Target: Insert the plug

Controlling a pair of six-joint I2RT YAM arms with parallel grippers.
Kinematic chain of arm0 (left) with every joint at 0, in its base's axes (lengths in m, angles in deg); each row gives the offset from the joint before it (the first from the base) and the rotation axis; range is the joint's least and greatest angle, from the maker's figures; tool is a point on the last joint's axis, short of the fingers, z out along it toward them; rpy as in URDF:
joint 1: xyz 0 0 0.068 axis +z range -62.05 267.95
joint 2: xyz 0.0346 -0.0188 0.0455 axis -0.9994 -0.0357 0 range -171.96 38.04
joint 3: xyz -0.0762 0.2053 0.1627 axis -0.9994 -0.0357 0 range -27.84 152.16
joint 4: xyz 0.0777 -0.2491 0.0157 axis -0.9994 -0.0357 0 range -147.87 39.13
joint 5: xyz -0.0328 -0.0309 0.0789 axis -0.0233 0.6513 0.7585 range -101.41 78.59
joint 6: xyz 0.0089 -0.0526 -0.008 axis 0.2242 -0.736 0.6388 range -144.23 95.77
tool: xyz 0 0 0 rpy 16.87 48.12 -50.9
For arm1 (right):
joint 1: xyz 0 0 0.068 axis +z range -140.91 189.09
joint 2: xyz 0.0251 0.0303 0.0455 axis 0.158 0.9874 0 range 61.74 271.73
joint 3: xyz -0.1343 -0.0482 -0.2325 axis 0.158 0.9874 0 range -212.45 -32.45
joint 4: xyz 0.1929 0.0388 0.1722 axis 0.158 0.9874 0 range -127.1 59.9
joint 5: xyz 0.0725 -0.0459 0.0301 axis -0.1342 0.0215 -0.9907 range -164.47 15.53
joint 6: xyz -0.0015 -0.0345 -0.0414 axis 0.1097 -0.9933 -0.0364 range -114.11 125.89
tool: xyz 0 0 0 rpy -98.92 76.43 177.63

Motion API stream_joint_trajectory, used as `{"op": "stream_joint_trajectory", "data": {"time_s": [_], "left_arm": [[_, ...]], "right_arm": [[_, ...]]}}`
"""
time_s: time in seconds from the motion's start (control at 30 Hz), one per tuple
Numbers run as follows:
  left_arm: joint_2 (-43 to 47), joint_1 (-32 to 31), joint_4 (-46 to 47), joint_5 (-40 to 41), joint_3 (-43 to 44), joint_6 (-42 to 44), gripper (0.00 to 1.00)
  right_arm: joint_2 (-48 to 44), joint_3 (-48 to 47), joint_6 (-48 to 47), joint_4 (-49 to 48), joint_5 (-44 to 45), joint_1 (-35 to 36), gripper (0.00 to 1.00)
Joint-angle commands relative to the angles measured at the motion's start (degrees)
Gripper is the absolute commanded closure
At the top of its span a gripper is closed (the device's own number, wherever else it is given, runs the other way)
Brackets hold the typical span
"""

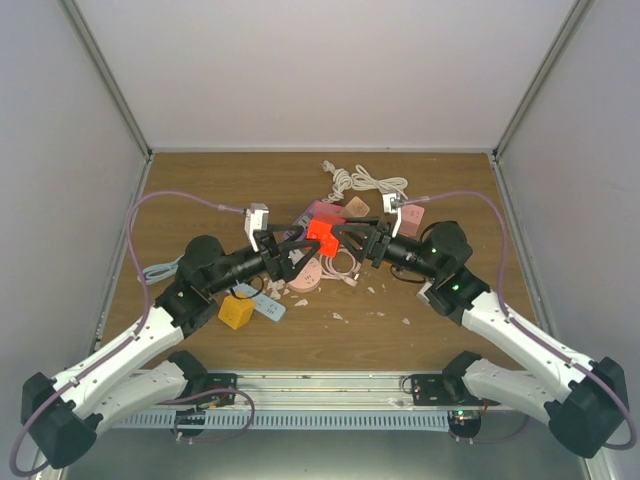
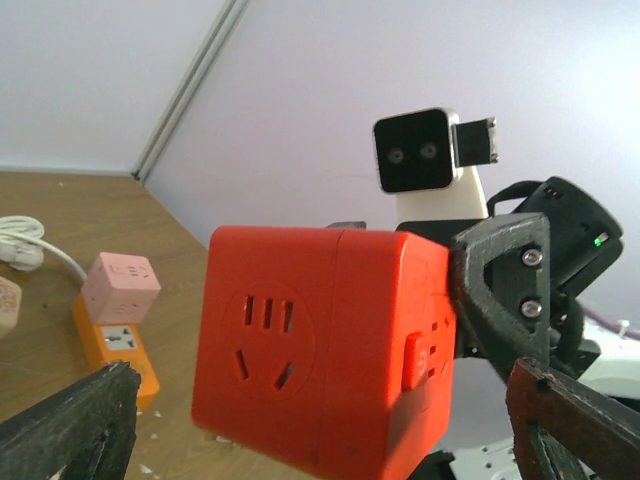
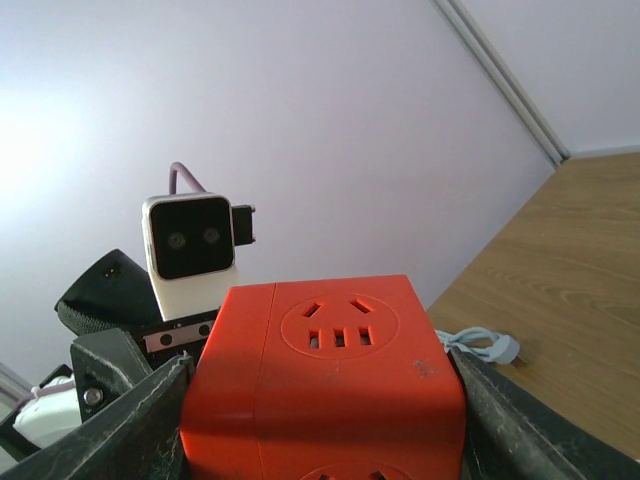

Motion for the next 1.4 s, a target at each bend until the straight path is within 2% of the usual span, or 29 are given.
{"op": "stream_joint_trajectory", "data": {"time_s": [0.0, 0.13, 0.37, 0.47, 0.6, 0.67, 0.73, 0.9, 0.93, 1.03, 1.2, 1.37], "left_arm": [[-1.0, 1.0, 6.6, -2.1, -0.6, -5.3, 0.03], [-2.6, 1.4, 6.1, -2.2, 0.0, -8.1, 0.15], [-4.4, 1.4, 8.4, -3.7, -1.5, -11.4, 0.15], [-4.2, 1.4, 10.3, -4.3, -2.3, -12.3, 0.19], [-4.3, 1.4, 8.3, -3.1, -1.7, -11.1, 0.34], [-4.4, 1.5, 7.0, -2.3, -1.6, -10.6, 0.4], [-4.6, 1.7, 5.3, -1.3, -1.5, -10.2, 0.45], [-5.6, 4.1, -1.2, -0.9, -0.4, -9.4, 0.49], [-6.0, 5.2, -3.1, -1.4, 0.0, -9.2, 0.5], [-7.6, 9.2, -9.5, -5.6, 1.1, -7.2, 0.51], [-9.6, 14.7, -17.8, -13.0, 0.7, -2.4, 0.52], [-10.9, 16.6, -21.4, -18.0, 0.0, 0.0, 0.52]], "right_arm": [[0.7, -1.2, -0.2, -5.6, -2.4, -0.5, 0.41], [1.1, -0.8, 0.3, -6.9, -3.3, -0.5, 0.41], [2.6, 0.3, 2.7, -12.4, -4.7, -0.5, 0.41], [3.4, 0.4, 3.0, -13.1, -5.3, -0.5, 0.41], [3.5, 1.5, 2.4, -12.9, -4.4, -0.5, 0.39], [3.2, 2.4, 1.5, -12.3, -3.5, -0.5, 0.35], [2.7, 2.9, -0.3, -10.5, -2.4, -0.5, 0.27], [1.2, 2.2, -10.2, 0.7, 3.0, -0.5, 0.02], [0.7, 2.0, -12.6, 3.5, 5.0, -0.5, 0.01], [-1.2, 1.5, -22.2, 12.4, 11.7, -0.5, 0.0], [0.4, -1.1, -38.6, 25.4, 17.0, 0.2, 0.04], [2.2, -1.0, -46.9, 27.9, 19.3, 4.0, 0.04]]}}
